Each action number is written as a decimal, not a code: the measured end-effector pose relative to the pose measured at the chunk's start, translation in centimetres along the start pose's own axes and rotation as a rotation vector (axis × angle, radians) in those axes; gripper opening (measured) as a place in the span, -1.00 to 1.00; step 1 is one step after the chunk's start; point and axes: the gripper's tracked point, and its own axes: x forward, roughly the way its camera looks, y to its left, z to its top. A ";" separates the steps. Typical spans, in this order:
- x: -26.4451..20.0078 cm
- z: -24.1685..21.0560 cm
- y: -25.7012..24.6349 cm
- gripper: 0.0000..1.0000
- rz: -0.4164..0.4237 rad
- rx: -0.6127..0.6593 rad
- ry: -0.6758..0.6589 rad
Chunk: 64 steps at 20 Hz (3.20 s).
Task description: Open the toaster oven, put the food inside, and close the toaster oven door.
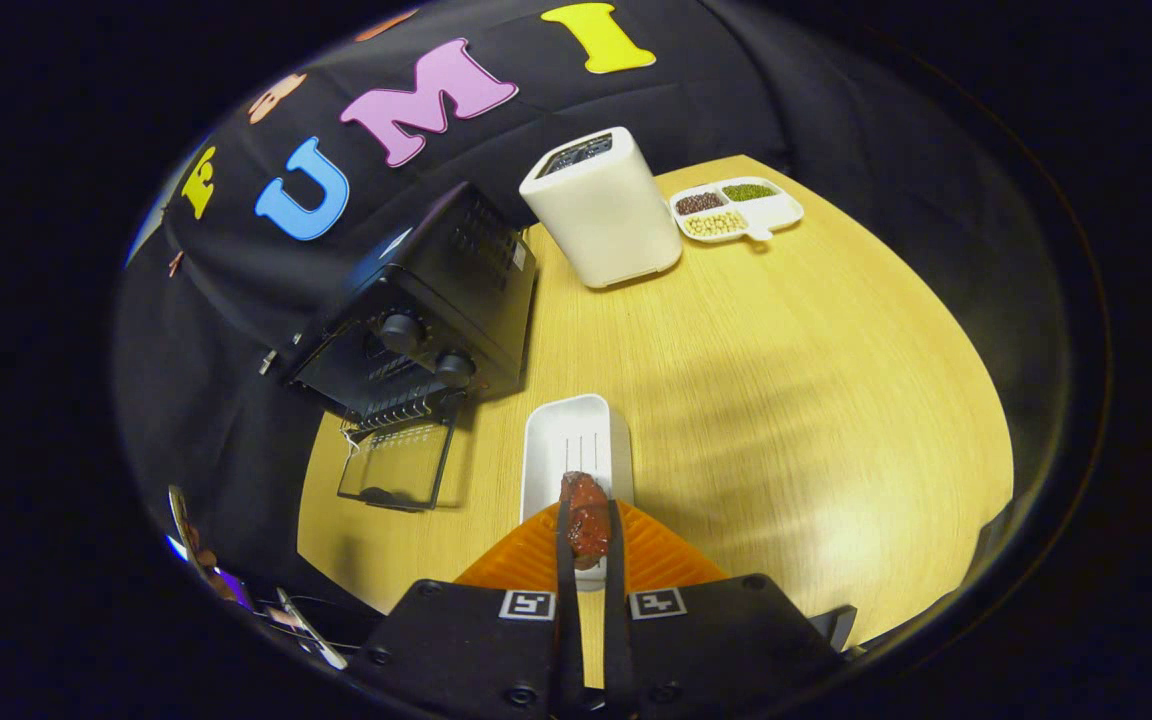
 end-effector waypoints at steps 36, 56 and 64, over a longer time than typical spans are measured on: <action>14.9 5.1 29.4 -0.76 0.224 0.071 -0.278; 17.4 6.8 23.5 0.95 -0.057 -0.128 -0.349; 11.6 3.7 23.4 0.96 -0.095 -0.189 -0.293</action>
